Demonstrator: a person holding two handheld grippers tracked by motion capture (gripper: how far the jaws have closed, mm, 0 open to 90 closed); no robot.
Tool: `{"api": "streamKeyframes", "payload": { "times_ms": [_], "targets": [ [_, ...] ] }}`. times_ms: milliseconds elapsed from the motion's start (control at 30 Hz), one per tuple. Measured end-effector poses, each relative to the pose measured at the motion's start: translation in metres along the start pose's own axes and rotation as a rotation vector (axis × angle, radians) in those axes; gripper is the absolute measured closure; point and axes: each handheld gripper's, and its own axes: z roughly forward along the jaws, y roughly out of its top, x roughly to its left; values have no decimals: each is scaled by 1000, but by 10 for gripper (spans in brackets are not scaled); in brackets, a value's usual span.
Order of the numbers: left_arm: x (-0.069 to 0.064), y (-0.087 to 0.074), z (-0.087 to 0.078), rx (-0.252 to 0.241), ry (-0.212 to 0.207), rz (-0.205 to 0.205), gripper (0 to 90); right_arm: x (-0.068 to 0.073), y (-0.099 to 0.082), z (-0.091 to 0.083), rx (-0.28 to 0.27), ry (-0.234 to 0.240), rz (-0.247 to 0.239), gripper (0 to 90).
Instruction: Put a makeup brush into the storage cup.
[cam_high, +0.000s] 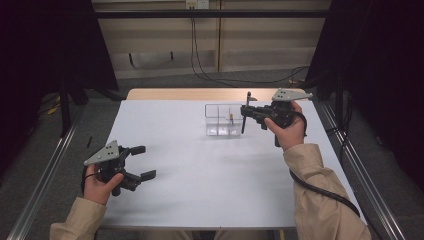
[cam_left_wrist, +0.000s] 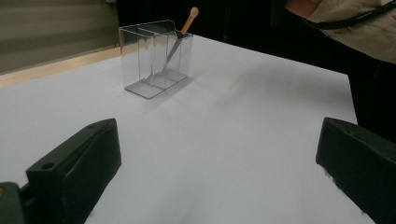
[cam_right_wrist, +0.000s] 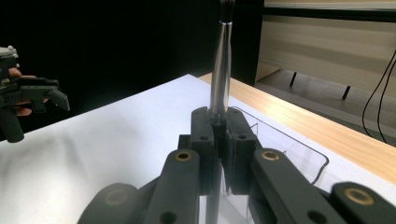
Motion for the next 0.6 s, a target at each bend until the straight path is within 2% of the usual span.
{"api": "streamKeyframes", "payload": {
  "times_ms": [600],
  "targets": [
    [1,-1,-1,-2,2,2,0,-8,10,7,-14,-59,5,845]
  ]
}}
